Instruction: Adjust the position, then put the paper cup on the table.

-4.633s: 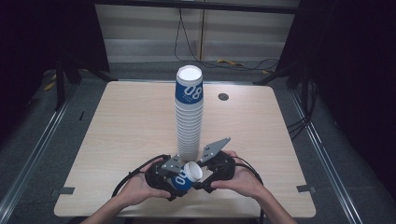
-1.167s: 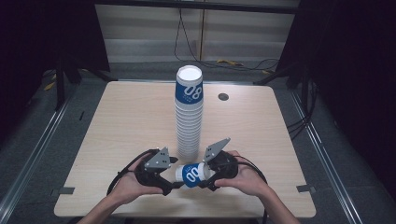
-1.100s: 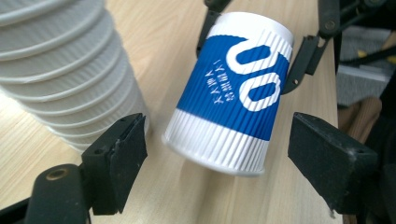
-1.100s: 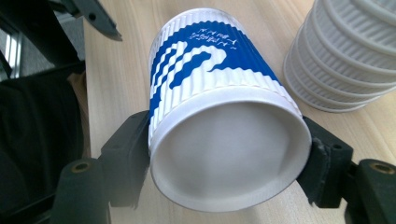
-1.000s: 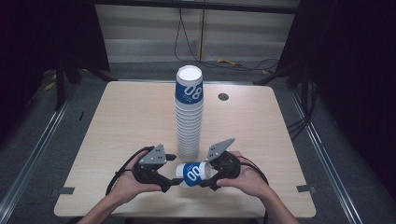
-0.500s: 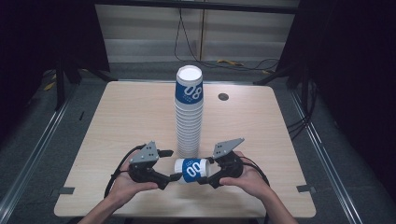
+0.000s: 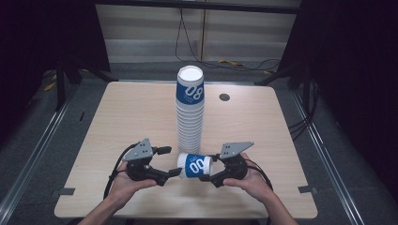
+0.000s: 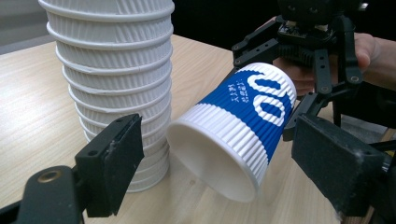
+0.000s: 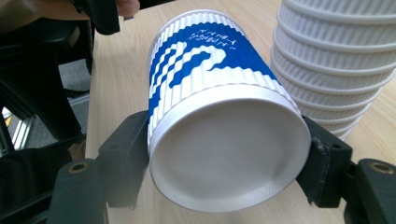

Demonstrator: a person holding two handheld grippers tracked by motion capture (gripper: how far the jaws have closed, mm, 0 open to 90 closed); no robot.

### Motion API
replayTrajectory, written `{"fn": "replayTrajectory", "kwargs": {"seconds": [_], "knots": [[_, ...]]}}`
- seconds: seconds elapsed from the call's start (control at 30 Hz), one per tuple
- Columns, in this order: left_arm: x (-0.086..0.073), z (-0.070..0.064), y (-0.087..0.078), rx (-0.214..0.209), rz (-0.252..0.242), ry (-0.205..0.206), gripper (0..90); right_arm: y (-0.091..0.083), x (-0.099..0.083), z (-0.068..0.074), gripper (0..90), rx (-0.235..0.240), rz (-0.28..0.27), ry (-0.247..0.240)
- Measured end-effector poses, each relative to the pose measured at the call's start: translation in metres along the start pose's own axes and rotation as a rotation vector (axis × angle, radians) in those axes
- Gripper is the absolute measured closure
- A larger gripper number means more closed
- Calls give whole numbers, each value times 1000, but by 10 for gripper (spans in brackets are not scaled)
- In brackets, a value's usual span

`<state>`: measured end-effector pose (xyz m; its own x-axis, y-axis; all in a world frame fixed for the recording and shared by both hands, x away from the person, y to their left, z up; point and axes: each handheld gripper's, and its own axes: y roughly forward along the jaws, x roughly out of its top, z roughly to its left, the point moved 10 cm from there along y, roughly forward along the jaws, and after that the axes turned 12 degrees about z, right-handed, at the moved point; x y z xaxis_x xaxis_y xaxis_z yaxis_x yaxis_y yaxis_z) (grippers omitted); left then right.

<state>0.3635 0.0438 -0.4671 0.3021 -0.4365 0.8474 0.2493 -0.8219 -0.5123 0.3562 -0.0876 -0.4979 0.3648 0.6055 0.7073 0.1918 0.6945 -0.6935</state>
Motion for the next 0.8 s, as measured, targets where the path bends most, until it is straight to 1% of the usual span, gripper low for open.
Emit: {"fn": "replayTrajectory", "kwargs": {"seconds": [0.03,0.07,0.17,0.23,0.3,0.33,0.37,0.43,0.47,0.53,0.6,0.63,0.67,0.73,0.8], "knots": [[0,0,0,-5,-2,-5,165,0,0,0,282,4,-8,3],[0,1,0,0,-1,-4,165,0,1,1,282,14,-16,12],[1,-1,0,-18,-15,-9,160,-1,2,1,282,15,-26,8],[1,-1,-1,-24,-20,-11,160,-2,4,2,282,29,-46,16],[2,-1,-2,-32,-32,-22,159,-3,6,3,282,37,-66,13],[2,0,-2,-34,-33,-22,159,-4,7,4,282,48,-79,18],[1,-1,-3,-36,-22,-24,159,-4,8,5,282,50,-82,18],[1,-1,-3,-43,-19,-29,165,-3,9,7,282,66,-95,16],[1,-2,-2,-51,-23,-32,164,-3,9,8,282,75,-92,21],[1,-4,-1,-66,-28,-33,164,-1,9,11,282,87,-93,15],[1,-5,0,-71,-26,-35,163,-1,10,13,282,96,-98,12],[1,-5,0,-72,-29,-39,161,0,10,13,282,97,-104,14],[1,-4,1,-73,-36,-48,161,-1,12,14,282,107,-122,18],[1,-4,1,-87,-39,-47,161,0,14,14,282,113,-138,18],[1,-4,0,-89,-43,-53,159,0,15,13,282,115,-149,18]]}}
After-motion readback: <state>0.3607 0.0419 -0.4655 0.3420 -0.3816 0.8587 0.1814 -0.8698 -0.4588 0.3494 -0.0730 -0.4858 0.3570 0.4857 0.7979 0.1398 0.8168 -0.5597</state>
